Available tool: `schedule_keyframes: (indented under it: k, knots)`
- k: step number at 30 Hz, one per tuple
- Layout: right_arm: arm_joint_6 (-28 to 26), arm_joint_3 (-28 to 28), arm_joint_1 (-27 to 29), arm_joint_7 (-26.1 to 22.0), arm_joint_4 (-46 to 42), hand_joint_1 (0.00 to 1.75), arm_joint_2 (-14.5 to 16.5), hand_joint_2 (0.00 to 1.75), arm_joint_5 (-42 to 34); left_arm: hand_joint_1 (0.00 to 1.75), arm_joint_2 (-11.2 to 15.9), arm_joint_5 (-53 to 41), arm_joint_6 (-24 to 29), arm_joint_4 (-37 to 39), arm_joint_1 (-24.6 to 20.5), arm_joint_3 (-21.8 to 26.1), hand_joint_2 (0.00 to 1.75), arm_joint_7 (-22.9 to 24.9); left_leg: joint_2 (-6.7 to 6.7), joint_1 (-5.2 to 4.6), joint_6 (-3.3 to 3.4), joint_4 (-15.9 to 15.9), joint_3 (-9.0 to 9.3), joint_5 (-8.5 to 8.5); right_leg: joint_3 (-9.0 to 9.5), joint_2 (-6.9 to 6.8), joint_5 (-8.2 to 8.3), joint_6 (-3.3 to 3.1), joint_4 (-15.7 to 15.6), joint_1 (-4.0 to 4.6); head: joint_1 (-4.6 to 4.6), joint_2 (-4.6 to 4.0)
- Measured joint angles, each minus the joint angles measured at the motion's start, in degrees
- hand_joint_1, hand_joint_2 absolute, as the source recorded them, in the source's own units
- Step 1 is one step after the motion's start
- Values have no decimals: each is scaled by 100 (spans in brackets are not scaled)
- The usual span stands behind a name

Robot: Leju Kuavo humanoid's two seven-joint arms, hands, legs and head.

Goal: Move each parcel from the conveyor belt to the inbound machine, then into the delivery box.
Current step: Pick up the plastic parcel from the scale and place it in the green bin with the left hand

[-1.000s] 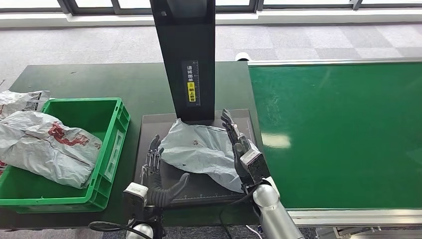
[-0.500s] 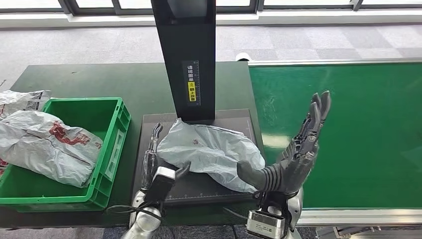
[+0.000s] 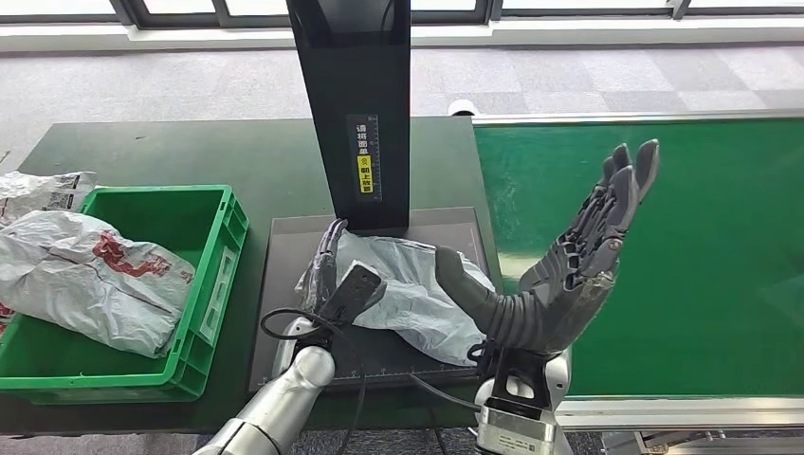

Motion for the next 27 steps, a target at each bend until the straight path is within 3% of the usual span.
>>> schedule_keyframes:
  k: [5, 7, 9, 11, 13, 17, 27]
  knots:
    - [0, 44, -64, 0, 56, 0, 21, 175, -15, 0, -13, -63, -32, 225, -126, -48, 175, 207, -1, 0, 0, 0, -5, -1, -4, 0, -1, 0, 0, 0, 0, 0]
    - [0, 52, -94, 0, 98, 0, 31, 175, -11, 0, -19, -304, -83, 393, -227, -159, 175, 673, -1, 0, 0, 0, -6, -1, -4, 0, -1, 1, 0, -1, 0, 0]
    - [0, 56, -125, 0, 143, 0, 54, 175, 15, 0, -22, -745, -242, 622, -344, -390, 175, 1438, -1, -1, 1, 0, -6, 0, -3, 0, -1, 1, 0, -1, 0, 0]
    - [0, 56, -140, 0, 167, 0, 79, 175, 59, 0, -22, -1192, -566, 838, -448, -665, 175, 2137, -3, -1, 1, 0, -4, 0, 0, -1, 0, 1, 0, -1, 0, 0]
    - [0, 56, -141, 0, 174, 0, 88, 175, 88, 6, -23, -1496, -1029, 996, -556, -889, 175, 2489, -10, -1, 1, 0, 1, 0, 8, -8, -2, 2, 0, -1, 0, 0]
    - [0, 56, -141, 0, 179, 0, 86, 175, 85, 172, -25, -1788, -2095, 1220, -807, -1209, 175, 2652, -35, -1, 6, -2, 31, -6, 53, -31, -18, 7, -1, -1, 0, 0]
    - [0, 56, -138, 0, 214, 0, 86, 175, 94, 175, -28, -2216, -3499, 1390, -1080, -1601, 175, 2524, -43, -3, 23, -5, 137, -71, 215, -42, -93, 16, -5, -4, 0, 0]
